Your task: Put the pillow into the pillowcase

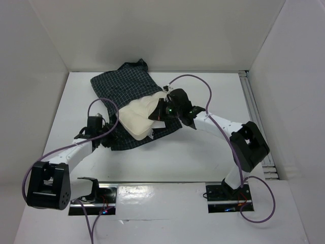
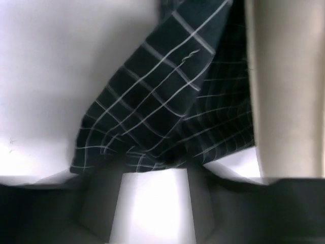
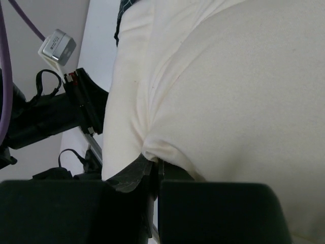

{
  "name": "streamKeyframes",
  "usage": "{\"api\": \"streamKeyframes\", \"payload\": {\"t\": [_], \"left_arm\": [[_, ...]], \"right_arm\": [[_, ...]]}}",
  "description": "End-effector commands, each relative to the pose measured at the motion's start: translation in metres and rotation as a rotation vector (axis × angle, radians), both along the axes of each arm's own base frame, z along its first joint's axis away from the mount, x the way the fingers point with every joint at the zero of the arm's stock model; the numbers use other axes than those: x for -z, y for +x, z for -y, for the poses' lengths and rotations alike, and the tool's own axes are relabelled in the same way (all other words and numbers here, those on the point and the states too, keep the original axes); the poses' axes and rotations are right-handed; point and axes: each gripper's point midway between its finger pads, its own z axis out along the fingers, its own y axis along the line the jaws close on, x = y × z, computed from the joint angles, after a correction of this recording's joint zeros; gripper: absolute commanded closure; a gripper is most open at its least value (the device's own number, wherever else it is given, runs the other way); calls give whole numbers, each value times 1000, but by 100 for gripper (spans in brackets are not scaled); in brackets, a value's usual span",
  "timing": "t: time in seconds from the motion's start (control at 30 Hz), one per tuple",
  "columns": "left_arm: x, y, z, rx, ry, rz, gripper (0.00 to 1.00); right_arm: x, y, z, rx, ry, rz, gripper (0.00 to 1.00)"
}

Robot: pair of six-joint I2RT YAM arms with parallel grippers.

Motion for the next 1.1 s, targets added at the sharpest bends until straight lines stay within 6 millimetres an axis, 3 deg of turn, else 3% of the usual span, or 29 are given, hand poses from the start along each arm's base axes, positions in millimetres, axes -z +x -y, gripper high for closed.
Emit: {"api": "streamKeyframes", "payload": {"t": [0.0,0.1,0.13,0.33,0.4,0.47,0.5,0.53,0.57,0.6,0.67,0.7,0.73,0.77,0.8,0.83,0.87,0.97,1.07], "left_arm": [[-19,28,11,10,-75,146,67],[-16,26,16,29,-96,146,100],[-8,23,16,27,-94,111,100],[-19,20,24,70,-119,148,100],[-33,17,34,105,-178,182,100],[-51,14,53,165,-245,227,100],[-73,15,65,200,-304,262,100],[-89,16,75,236,-330,296,100],[-102,16,80,260,-342,317,100],[-128,24,86,285,-353,362,100],[-151,27,90,318,-339,401,100],[-162,30,90,327,-330,415,100],[-161,29,91,335,-319,420,100],[-161,29,91,336,-319,420,100],[-146,24,93,329,-348,378,100],[-149,23,99,355,-387,406,100],[-147,19,102,367,-416,405,100],[-135,7,107,388,-464,365,100],[-139,2,105,419,-429,377,100]], "right_arm": [[-66,7,-20,-50,144,118,100],[-69,7,-21,-55,158,116,100],[-73,8,-22,-55,164,124,100],[-78,14,-23,-37,165,138,100],[-99,22,-24,-25,206,175,100],[-106,34,-33,-23,235,199,100],[-137,42,-41,-31,283,247,100],[-139,50,-48,-31,285,249,100],[-155,55,-51,-33,302,272,100],[-187,59,-56,-33,333,348,100],[-188,63,-64,-20,314,367,100],[-181,58,-75,-23,293,378,100],[-155,55,-82,-28,262,339,100],[-111,60,-94,-40,214,280,100],[-80,60,-100,-41,201,192,100],[-48,51,-106,-87,194,111,100],[-11,56,-108,-88,183,52,100],[23,55,-101,-60,184,-19,100],[34,60,-92,-31,136,-29,100]]}}
